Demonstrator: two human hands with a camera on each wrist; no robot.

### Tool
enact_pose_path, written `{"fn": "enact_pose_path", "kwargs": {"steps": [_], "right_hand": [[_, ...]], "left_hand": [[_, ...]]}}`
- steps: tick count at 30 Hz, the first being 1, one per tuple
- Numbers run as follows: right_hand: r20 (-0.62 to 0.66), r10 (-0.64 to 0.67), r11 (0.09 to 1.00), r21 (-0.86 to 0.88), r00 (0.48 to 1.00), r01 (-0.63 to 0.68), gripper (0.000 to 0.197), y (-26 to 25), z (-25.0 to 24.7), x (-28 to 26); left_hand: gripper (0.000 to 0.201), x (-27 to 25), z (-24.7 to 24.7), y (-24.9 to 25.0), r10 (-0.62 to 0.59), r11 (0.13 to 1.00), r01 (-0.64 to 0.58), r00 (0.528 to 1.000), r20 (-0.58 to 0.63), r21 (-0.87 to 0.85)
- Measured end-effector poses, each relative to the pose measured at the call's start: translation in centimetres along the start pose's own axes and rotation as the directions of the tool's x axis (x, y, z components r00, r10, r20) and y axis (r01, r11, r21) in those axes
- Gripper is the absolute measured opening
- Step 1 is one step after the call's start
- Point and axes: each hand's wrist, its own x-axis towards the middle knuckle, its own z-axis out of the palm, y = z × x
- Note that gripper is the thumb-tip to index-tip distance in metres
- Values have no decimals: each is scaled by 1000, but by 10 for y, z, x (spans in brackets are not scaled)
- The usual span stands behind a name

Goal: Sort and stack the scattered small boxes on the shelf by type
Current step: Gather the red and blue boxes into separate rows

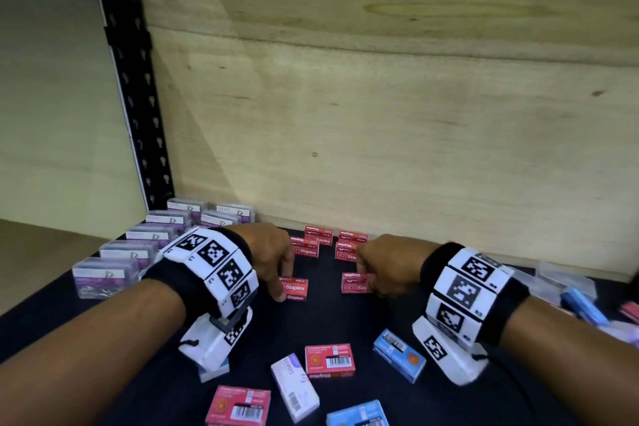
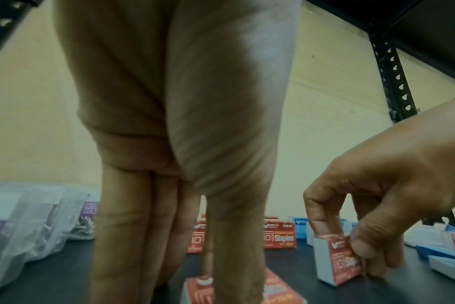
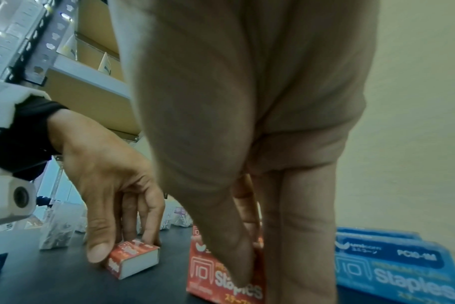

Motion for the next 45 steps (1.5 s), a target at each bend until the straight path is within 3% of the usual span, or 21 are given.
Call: {"fn": "enact_pose_path", "kwargs": {"steps": [14,25,32,34,37,39,42,45], "right_hand": [[-7,86,977,196,996,-83,25,-5,-4,9],[-24,124,982,149,992,-119,40,-10,-5,11],[-52,125,965,239,991,-109,43,-9,-1,8],[-94,92,975,209,991,-70,49,-10,0,2],[-101,12,989,148,995,3,42,-13,3,-9],[-36,-69,989,128,997,73,37,-18,5,-18],[91,-174,972,177,980,156,43,-30,6,-31],[165,-226,964,179,960,196,48,-39,7,-41]], "left_hand": [[28,5,-7,16,-45,995,30,987,-157,-98],[35,7,-8,21,-86,996,79,983,-164,-52],[51,-5,-3,13,-108,993,99,982,-152,-68],[50,-16,-3,8,-104,992,92,984,-148,-83],[40,-35,-5,-1,-73,996,60,977,-200,-72],[33,-50,-3,-3,-29,995,12,986,-166,-102],[34,-73,5,2,64,989,-61,998,17,-134],[42,-90,20,5,81,991,-62,983,166,-117]]}}
